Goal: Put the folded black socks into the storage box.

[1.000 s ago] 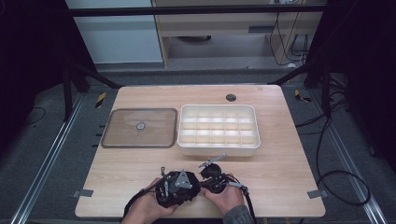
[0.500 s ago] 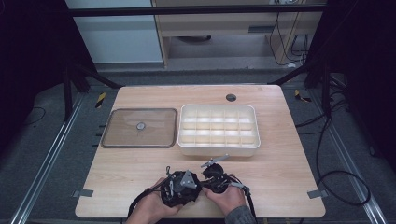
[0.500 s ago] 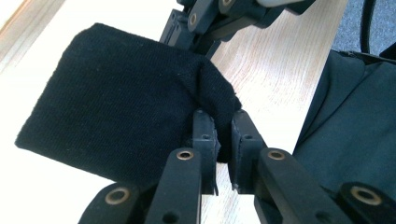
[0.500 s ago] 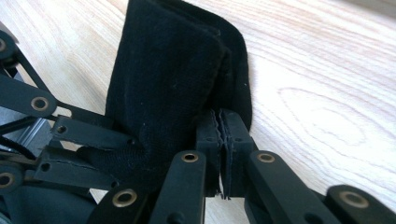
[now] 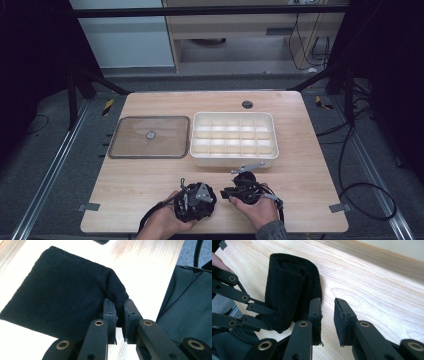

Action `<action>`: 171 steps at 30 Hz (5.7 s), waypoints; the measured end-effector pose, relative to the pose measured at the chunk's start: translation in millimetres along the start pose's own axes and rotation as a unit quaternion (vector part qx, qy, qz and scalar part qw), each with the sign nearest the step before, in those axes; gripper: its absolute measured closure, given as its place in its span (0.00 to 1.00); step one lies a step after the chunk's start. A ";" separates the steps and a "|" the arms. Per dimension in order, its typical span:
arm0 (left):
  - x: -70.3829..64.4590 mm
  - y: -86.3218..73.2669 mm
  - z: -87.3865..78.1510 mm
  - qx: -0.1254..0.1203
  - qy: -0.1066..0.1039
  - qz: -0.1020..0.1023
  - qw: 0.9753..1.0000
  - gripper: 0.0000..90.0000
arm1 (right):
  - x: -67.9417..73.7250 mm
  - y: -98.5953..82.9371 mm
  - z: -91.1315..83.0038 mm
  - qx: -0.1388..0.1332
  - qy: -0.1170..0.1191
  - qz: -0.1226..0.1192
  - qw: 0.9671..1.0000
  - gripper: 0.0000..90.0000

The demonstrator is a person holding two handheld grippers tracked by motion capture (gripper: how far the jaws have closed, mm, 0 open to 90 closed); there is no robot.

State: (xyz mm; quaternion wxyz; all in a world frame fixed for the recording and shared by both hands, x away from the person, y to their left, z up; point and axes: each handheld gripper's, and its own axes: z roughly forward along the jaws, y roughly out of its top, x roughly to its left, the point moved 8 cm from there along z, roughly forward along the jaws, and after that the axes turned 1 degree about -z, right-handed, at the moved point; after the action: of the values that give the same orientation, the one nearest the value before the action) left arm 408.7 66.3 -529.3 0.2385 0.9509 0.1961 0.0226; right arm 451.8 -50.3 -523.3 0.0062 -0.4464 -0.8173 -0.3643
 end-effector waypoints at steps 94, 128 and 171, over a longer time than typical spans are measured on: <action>44.8 -31.8 -101.7 -0.115 0.106 -0.128 0.979 0.06 | 33.2 34.1 -37.6 -0.013 -0.032 -0.038 0.999 0.18; 147.0 -160.1 -101.3 -0.117 0.194 -0.292 0.929 0.07 | 46.4 64.1 -5.3 0.049 -0.048 -0.076 0.995 0.20; 161.4 -183.6 -65.8 -0.150 0.250 -0.297 0.909 0.02 | 33.6 34.8 66.1 0.094 -0.036 -0.060 0.993 0.34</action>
State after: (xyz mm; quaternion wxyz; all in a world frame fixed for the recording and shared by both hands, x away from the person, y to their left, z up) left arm 482.1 306.1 -564.2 0.3171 0.7648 0.5173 0.2166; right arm 478.0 25.5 -540.0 -0.0027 -0.4070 -0.8728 -0.2693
